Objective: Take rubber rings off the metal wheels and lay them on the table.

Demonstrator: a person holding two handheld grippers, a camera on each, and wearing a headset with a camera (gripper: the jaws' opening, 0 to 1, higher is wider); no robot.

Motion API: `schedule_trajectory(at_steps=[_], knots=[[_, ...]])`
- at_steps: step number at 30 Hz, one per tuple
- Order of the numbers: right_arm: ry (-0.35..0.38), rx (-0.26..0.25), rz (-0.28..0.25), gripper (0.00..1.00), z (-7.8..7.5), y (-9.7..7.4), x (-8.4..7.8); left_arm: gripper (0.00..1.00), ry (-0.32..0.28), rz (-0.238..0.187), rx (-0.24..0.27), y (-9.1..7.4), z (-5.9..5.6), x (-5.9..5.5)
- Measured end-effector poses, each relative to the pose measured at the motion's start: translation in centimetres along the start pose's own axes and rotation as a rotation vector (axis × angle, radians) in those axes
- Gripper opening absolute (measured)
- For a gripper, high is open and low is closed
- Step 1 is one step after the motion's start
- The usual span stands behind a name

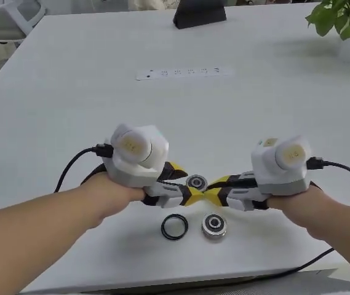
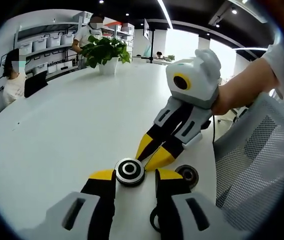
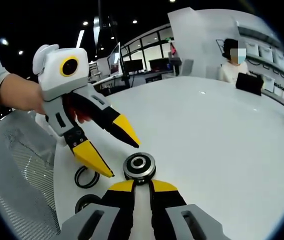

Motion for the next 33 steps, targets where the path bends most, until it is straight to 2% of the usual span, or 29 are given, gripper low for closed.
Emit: schedule_trajectory(at_steps=[5,18,22,33], knots=[[0.002,-0.001,-0.002,0.08,0.0,0.0,0.0,0.20,-0.001,0.002,0.007,0.3,0.2,0.0],[0.004,-0.003,-0.009,0.07,0.0,0.0,-0.1,0.14,0.019,0.026,0.020,1.0,0.4,-0.2],[0.003,-0.004,-0.010,0.07,0.0,0.0,0.0,0.10,0.042,0.030,0.032,1.1,0.5,-0.1],[0.030,-0.014,-0.019,0.04,-0.1,-0.1,-0.1,0.08,0.050,0.031,0.054,1.2,0.6,-0.1]])
Point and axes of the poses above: the centre of the closed fingertips' face, and the gripper's own axes: y roughly forward along the fingers, z roughly to its left, x roughly out of its top, the point moved 4 cm from there along -y, roughly backward along the fingers, and after that the axes turned 1 degree about y, right-handed, at the moved point
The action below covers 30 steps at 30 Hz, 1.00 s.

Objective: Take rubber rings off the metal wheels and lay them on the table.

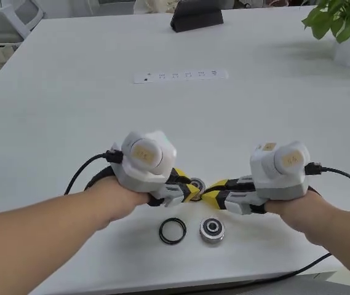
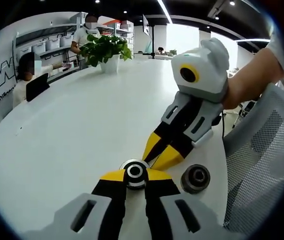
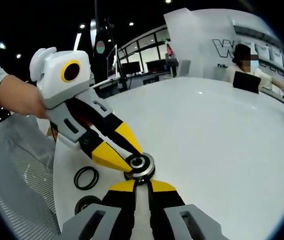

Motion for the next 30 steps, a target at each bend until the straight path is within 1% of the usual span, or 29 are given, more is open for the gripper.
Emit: schedule_trajectory(at_steps=[1,2,7,8,10,16,19,22,29,30], knots=[[0.002,-0.001,0.000,0.03,-0.07,0.00,0.03,0.08,0.000,0.000,0.002,-0.01,-0.03,0.00],[0.022,-0.003,0.002,0.01,-0.13,-0.06,-0.02,0.08,-0.001,0.001,0.003,-0.01,-0.04,0.01],[0.064,-0.006,-0.013,0.00,-0.18,-0.11,-0.02,0.07,-0.005,0.003,0.018,0.05,0.00,0.00],[0.072,-0.007,-0.015,0.00,-0.20,-0.10,-0.02,0.07,0.008,0.003,0.017,0.05,0.00,0.02],[0.092,-0.008,-0.018,0.00,-0.25,-0.11,-0.01,0.07,0.008,0.003,0.019,0.05,0.04,0.02],[0.207,-0.002,-0.050,0.00,-0.24,-0.25,-0.02,0.07,0.011,0.003,0.021,0.03,0.02,0.01],[0.242,0.001,-0.058,0.00,-0.38,-0.39,-0.01,0.07,0.013,0.003,0.022,0.01,0.01,0.00],[0.258,0.002,-0.064,0.00,-0.25,-0.43,0.02,0.07,0.016,0.004,0.021,-0.01,0.00,-0.01],[0.323,0.007,-0.090,0.00,0.12,-0.52,0.19,0.07,0.017,0.005,0.025,-0.02,-0.03,-0.04],[0.332,-0.014,-0.110,0.00,-0.32,-0.66,0.36,0.07,0.017,0.006,0.024,-0.02,-0.04,-0.03]])
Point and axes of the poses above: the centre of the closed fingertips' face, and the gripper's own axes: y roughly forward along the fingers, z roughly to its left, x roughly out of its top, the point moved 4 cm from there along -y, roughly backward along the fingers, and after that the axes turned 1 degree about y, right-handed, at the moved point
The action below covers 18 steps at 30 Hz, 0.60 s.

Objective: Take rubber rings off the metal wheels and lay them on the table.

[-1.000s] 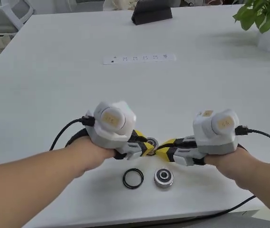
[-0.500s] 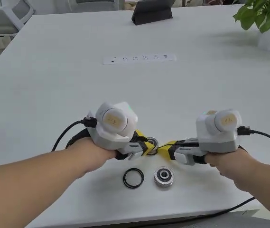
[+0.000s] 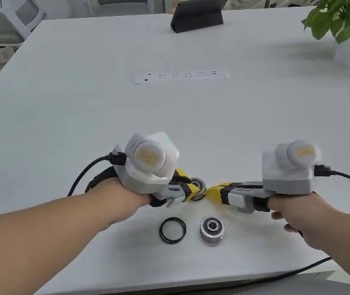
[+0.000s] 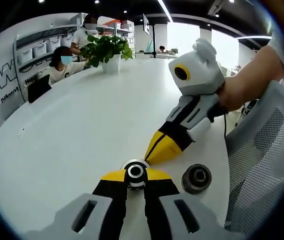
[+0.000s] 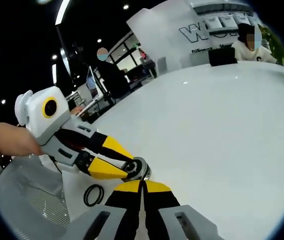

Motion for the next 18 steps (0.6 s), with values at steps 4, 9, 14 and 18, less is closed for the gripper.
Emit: schedule_trajectory(at_steps=[4,9,14,18], knots=[[0.068,0.018,-0.025,0.00,-0.07,-0.25,0.40,0.07,0.001,0.002,0.001,0.00,-0.06,-0.01],[0.066,0.021,-0.028,0.00,-0.13,-0.29,0.48,0.07,0.002,0.006,0.005,0.01,-0.21,0.04],[0.052,0.023,-0.033,0.00,0.09,-0.21,0.57,0.07,0.001,0.010,0.008,0.00,-0.29,0.08],[0.032,0.020,-0.031,0.00,0.19,-0.16,0.70,0.07,-0.002,0.011,0.011,-0.02,-0.33,0.08]])
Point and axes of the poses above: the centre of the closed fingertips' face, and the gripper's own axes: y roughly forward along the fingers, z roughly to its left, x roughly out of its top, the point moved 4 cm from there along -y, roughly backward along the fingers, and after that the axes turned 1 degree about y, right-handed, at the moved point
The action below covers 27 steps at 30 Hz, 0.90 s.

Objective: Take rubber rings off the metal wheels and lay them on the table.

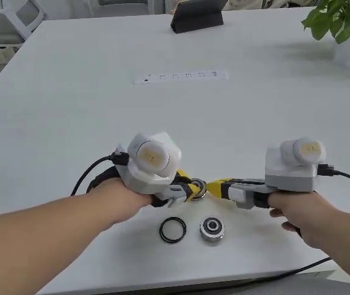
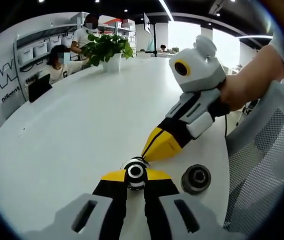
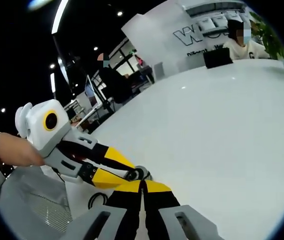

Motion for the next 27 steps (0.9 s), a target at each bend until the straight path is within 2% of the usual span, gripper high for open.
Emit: schedule_trajectory(at_steps=[27], knots=[[-0.081,0.022,0.008,0.00,1.0,0.4,0.2,0.06,-0.005,0.007,0.011,0.0,-0.1,0.0]])
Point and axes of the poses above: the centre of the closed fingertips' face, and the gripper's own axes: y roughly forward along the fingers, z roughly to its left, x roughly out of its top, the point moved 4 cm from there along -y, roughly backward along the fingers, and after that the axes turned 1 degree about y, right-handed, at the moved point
